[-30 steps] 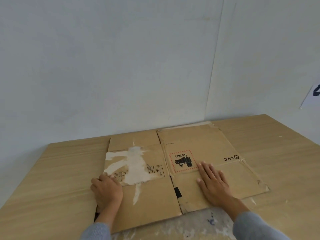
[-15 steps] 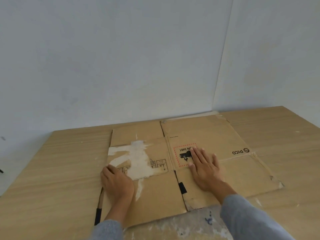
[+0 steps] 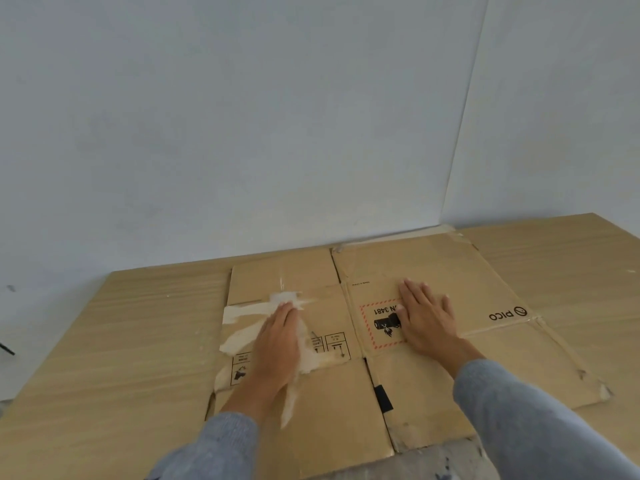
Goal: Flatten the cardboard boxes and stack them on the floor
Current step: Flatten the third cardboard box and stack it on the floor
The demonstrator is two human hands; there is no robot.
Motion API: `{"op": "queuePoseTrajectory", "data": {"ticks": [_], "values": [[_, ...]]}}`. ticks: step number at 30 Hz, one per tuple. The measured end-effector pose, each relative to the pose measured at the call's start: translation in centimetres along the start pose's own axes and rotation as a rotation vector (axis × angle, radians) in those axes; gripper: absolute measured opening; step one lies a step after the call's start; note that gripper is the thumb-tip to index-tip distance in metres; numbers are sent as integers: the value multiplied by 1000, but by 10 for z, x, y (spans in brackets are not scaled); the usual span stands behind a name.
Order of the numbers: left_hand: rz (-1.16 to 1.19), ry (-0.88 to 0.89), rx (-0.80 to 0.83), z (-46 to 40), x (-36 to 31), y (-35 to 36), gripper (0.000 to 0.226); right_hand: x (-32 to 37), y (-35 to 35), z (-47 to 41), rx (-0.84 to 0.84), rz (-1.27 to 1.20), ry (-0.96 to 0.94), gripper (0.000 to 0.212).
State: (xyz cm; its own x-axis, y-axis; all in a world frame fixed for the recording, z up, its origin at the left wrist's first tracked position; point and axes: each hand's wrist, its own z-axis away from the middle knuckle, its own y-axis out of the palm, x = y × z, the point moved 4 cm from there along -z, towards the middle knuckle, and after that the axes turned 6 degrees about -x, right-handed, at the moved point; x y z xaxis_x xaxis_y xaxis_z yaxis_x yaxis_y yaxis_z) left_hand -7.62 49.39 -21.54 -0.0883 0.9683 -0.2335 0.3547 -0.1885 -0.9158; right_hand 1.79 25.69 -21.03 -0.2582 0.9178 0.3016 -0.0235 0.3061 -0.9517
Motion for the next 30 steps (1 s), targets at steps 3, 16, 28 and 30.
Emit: {"op": "queuePoseTrajectory", "data": {"ticks": [3, 16, 28, 30], "values": [[134, -13, -41, -32, -15, 3, 41, -6, 6, 0, -54, 22, 5, 55], [45, 385, 313, -126, -98, 79, 57, -58, -4, 10, -101, 32, 36, 90], [55, 195, 341, -89, -107, 64, 58, -58, -31, 31, -199, 126, 110, 76], [51, 176, 342, -72, -114, 57, 58, -64, -38, 43, -217, 123, 211, 69]]}}
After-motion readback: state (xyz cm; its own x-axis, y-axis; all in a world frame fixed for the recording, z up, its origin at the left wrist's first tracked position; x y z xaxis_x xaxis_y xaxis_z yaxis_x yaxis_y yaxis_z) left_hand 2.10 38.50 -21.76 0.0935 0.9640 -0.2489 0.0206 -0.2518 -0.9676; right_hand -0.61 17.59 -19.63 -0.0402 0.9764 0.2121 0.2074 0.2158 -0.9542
